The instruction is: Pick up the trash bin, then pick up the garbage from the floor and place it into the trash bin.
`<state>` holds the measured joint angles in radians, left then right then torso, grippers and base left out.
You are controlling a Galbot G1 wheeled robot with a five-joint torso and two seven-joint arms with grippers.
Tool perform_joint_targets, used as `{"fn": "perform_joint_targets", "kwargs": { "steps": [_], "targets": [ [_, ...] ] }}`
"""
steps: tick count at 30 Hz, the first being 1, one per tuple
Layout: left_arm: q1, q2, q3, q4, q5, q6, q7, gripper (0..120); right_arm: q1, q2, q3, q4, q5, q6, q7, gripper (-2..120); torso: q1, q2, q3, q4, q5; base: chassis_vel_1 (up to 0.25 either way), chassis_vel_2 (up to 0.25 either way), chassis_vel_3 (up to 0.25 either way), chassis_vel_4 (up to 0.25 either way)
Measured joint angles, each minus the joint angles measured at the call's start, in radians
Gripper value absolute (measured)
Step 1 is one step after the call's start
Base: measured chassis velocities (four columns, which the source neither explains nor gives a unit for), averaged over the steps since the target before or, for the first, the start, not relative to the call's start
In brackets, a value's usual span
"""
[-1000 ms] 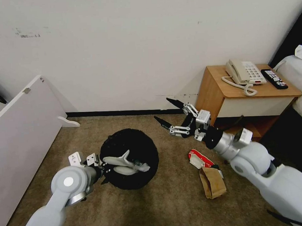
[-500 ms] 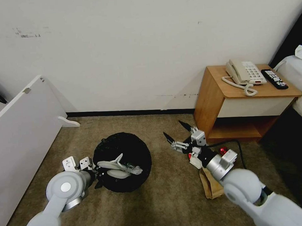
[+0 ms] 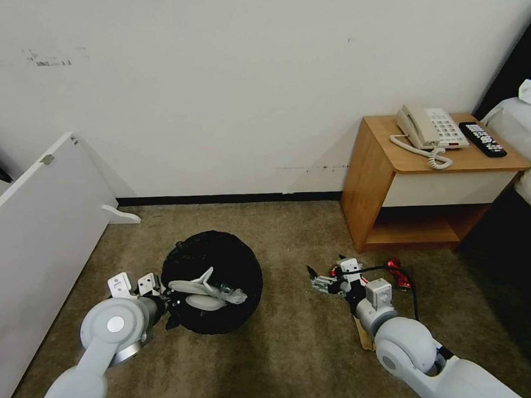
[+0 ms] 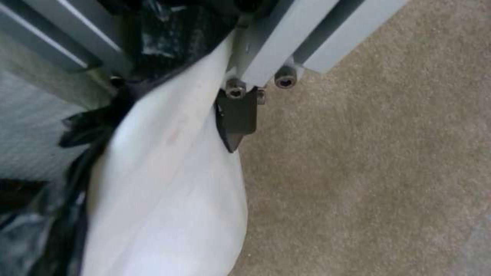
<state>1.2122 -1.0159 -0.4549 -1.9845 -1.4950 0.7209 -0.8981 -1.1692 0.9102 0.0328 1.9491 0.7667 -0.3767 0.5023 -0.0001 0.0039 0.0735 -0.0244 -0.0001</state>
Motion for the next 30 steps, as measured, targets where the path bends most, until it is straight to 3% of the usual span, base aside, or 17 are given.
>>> {"fn": "perform_joint_targets", "kwargs": {
  "steps": [2, 5, 8, 10, 16, 22, 24, 30],
  "targets": [
    [-0.007, 0.007, -0.002, 0.012, -0.001, 0.002, 0.009, 0, 0.015, 0.008, -0.002, 0.009, 0.14, -0.063, 0.113, 100, 0.0, 0.0, 0.0, 0.0, 0.0001, 0.0, 0.0, 0.0, 0.0],
    [-0.012, 0.009, -0.002, 0.017, -0.001, 0.003, 0.012, 0, 0.021, 0.009, -0.002, 0.012, 0.18, -0.086, 0.161, 100, 0.0, 0.0, 0.0, 0.0, 0.0, 0.0, 0.0, 0.0, 0.0],
    [-0.017, 0.006, -0.001, 0.027, -0.004, 0.003, 0.016, 0, 0.037, 0.019, 0.003, 0.042, 0.364, -0.181, 0.372, 100, 0.0, 0.0, 0.0, 0.0, 0.0002, 0.0, 0.0, 0.0, 0.0],
    [-0.016, 0.005, 0.002, 0.029, -0.003, 0.002, 0.016, 0, 0.038, 0.017, 0.007, 0.052, 0.412, -0.209, 0.422, 100, 0.0, 0.0, 0.0, 0.0, 0.0001, 0.0, 0.0, 0.0, 0.0],
    [-0.01, 0.003, 0.006, 0.031, 0.0, 0.002, 0.016, 0, 0.042, -0.006, 0.012, 0.082, 0.501, -0.238, 0.499, 100, 0.0, 0.0, 0.0, 0.0, 0.0001, 0.0, 0.0, 0.0, 0.0],
    [-0.011, 0.003, 0.006, 0.039, 0.005, 0.001, 0.023, 0, 0.044, -0.081, 0.021, 0.135, 0.614, -0.259, 0.545, 100, 0.0, 0.0, 0.0, 0.0, 0.0004, 0.0, 0.0, 0.0, 0.0],
    [-0.012, -0.008, 0.001, 0.047, 0.015, 0.001, 0.031, 0, 0.035, -0.164, 0.031, 0.162, 0.665, -0.269, 0.547, 100, 0.0, 0.0, 0.0, 0.0001, 0.0002, 0.0, 0.0, 0.0, 0.0],
    [-0.009, -0.026, 0.0, 0.049, 0.033, 0.001, 0.041, 0, 0.019, -0.25, 0.036, 0.146, 0.658, -0.271, 0.524, 100, 0.0, 0.0, 0.0, -0.0001, 0.0, 0.0, 0.0, 0.0, 0.0]
  ]
}}
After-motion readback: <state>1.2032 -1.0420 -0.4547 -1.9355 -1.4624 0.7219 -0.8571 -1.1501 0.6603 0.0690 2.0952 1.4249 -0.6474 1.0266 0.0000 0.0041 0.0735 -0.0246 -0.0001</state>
